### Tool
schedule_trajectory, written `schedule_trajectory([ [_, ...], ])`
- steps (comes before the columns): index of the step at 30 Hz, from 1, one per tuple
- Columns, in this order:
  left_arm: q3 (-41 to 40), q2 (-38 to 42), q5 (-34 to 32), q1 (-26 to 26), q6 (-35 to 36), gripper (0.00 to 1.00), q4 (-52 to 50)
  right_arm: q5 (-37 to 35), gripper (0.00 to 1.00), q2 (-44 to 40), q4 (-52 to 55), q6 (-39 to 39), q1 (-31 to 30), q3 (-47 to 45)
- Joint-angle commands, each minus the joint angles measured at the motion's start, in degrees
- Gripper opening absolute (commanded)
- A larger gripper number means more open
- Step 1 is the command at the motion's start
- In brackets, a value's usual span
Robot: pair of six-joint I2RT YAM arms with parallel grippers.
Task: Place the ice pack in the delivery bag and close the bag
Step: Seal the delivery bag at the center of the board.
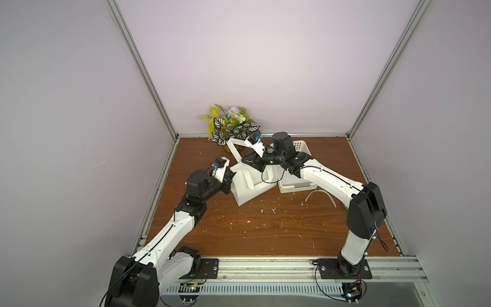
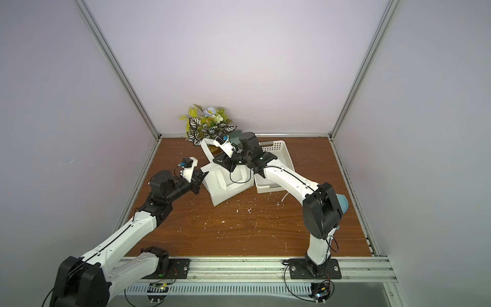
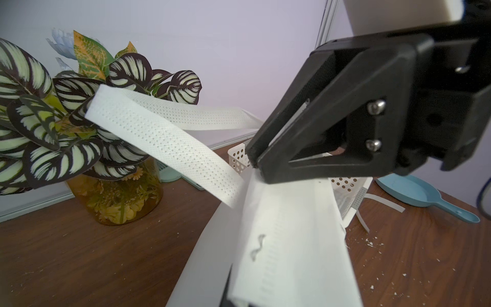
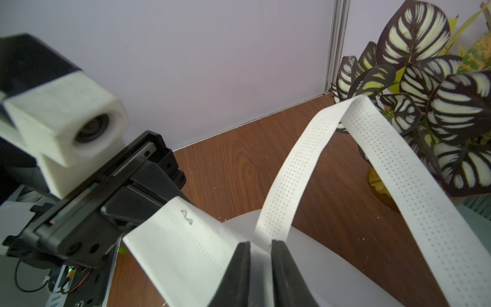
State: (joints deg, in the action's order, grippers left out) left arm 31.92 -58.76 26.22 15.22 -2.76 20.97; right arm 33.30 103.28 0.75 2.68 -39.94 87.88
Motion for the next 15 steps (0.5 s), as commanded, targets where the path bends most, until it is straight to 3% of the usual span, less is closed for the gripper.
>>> schedule_trajectory([
  [1, 1.09, 0.32, 0.40, -0.55, 0.51, 0.02, 1.38, 0.37, 0.27, -3.23, -3.06, -1.67, -1.13, -4.09],
  [3, 1.46, 0.10, 0.52, -0.58, 0.43, 0.03, 1.09, -0.81, 0.38, -4.92, -7.88, -1.21, -1.51, -8.13],
  [6, 1.52, -0.04, 0.72, -0.62, 0.55, 0.02, 1.28, -2.41, 0.41, -6.15, -12.35, 0.40, -1.73, -12.26],
  [15, 1.74, -0.04, 1.95, -0.59, 0.39, 0.02, 1.13, -9.16, 0.57, -3.44, -6.98, 7.37, -3.18, -10.56],
])
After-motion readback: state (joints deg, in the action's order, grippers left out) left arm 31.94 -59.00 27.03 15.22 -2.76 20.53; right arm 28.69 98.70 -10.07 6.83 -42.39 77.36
